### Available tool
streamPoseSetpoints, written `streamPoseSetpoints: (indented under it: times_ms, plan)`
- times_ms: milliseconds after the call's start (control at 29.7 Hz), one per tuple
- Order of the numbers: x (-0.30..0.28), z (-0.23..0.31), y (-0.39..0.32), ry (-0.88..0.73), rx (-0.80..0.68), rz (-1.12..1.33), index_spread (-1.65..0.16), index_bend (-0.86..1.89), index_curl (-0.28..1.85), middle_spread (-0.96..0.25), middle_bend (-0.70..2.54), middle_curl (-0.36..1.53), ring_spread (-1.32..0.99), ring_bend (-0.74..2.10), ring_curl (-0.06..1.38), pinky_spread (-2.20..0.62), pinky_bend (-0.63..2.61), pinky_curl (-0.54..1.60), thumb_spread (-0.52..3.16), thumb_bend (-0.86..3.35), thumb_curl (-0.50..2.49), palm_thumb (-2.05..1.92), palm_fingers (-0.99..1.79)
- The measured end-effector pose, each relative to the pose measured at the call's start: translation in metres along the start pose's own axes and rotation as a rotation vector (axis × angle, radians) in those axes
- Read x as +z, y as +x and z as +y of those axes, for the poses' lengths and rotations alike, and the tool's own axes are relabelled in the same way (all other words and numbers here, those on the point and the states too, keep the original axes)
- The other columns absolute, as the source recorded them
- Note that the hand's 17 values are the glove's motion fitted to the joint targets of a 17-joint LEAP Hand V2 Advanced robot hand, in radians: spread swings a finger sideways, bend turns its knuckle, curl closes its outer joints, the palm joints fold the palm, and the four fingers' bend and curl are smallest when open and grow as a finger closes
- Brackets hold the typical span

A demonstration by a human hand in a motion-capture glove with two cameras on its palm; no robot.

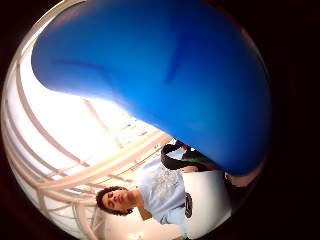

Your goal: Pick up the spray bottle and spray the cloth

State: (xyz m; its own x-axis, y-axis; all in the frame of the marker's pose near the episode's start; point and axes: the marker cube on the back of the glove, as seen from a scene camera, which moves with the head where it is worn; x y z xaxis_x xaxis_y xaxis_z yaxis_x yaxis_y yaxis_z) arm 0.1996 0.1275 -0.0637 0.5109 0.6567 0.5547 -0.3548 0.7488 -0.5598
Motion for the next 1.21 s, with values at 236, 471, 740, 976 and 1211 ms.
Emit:
streamPoseSetpoints:
  times_ms: [236, 471, 740, 976, 1211]
  plan:
    - [0.0016, 0.0012, -0.0008, -0.013, 0.011, 0.006, -0.18, 0.12, 0.30, -0.04, 0.34, 0.46, 0.01, 0.52, 0.39, 0.13, 0.32, 0.38, 0.87, -0.03, 0.57, 0.84, 1.14]
    - [0.0003, 0.0009, -0.0020, -0.011, 0.012, 0.007, -0.18, 0.12, 0.30, -0.04, 0.34, 0.46, 0.01, 0.52, 0.39, 0.13, 0.33, 0.38, 0.88, -0.02, 0.57, 0.84, 1.13]
    - [0.0023, -0.0005, -0.0005, -0.020, 0.010, 0.024, -0.18, 0.12, 0.31, -0.04, 0.34, 0.46, 0.01, 0.52, 0.39, 0.13, 0.33, 0.38, 0.88, -0.03, 0.58, 0.84, 1.13]
    - [0.0041, -0.0001, -0.0020, -0.032, 0.015, 0.030, -0.18, 0.12, 0.31, -0.04, 0.35, 0.46, 0.01, 0.52, 0.39, 0.13, 0.33, 0.37, 0.88, -0.03, 0.58, 0.84, 1.13]
    - [0.0023, 0.0013, -0.0033, -0.029, 0.016, 0.040, -0.18, 0.12, 0.31, -0.04, 0.35, 0.46, 0.01, 0.53, 0.38, 0.13, 0.33, 0.37, 0.89, -0.03, 0.58, 0.84, 1.13]
